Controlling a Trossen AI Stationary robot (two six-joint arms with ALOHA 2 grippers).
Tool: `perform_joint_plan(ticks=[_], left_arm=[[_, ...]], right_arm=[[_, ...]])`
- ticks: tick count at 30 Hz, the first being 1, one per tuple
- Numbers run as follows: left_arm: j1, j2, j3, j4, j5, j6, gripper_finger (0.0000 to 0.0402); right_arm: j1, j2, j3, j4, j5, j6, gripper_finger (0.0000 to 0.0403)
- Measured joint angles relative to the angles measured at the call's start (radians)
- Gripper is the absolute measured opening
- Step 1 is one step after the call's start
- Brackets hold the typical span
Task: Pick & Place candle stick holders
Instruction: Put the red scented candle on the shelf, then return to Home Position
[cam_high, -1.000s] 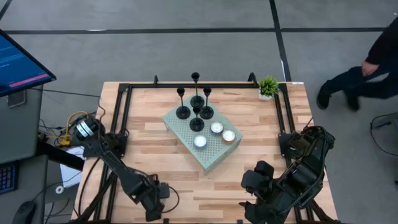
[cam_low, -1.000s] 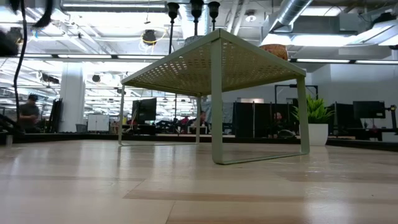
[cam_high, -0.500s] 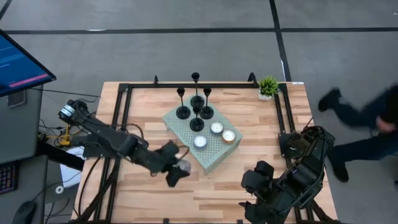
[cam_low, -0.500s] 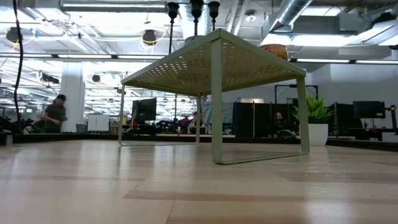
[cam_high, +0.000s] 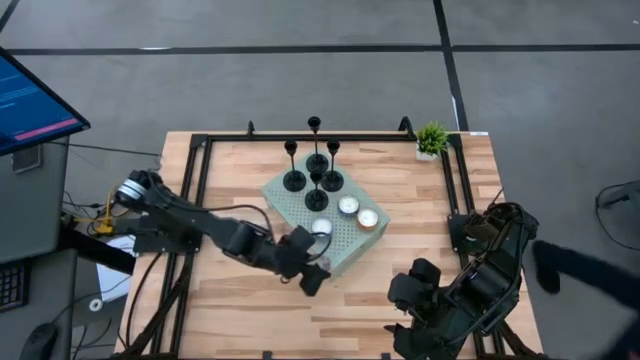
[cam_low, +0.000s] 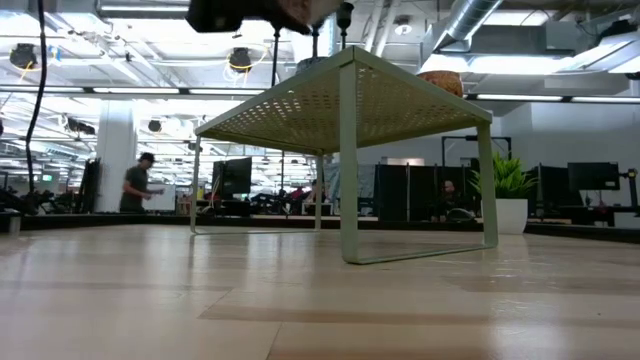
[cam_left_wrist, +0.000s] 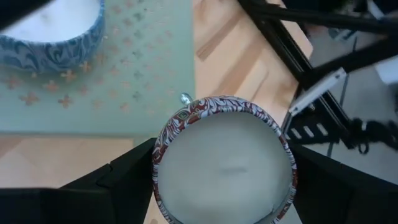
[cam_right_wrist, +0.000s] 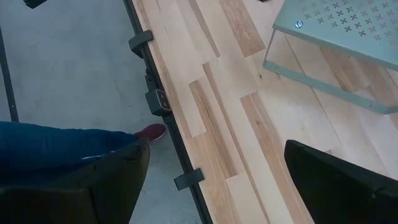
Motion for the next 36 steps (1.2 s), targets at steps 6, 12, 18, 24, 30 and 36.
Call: perform_joint_plan(ticks=[6, 12, 18, 24, 30, 36], left_arm=[[0.049, 0.043, 0.021, -0.003, 0.065, -0.114, 0.0304], [0.086, 0.043, 0.022, -0.013, 0.060, -0.221, 0.0304], [0.121, 0.043, 0.022, -0.011, 0.047, -0.286, 0.0304], [0.123, 0.043, 0.022, -0.007, 0.052, -0.316, 0.0313], [0.129, 0.043, 0.022, -0.001, 0.052, -0.316, 0.0335], [0.156, 0.043, 0.022, -0.001, 0.053, -0.316, 0.0340]], right_arm=[[0.000, 0.000, 0.000, 0.000, 0.000, -0.001, 0.0361], [0.001, 0.000, 0.000, 0.000, 0.000, -0.024, 0.0361], [0.001, 0.000, 0.000, 0.000, 0.000, -0.037, 0.0361], [0.005, 0.000, 0.000, 0.000, 0.001, -0.058, 0.0361], [0.006, 0.000, 0.000, 0.000, 0.002, -0.064, 0.0361], [0.006, 0.000, 0.000, 0.000, 0.003, -0.064, 0.0361]])
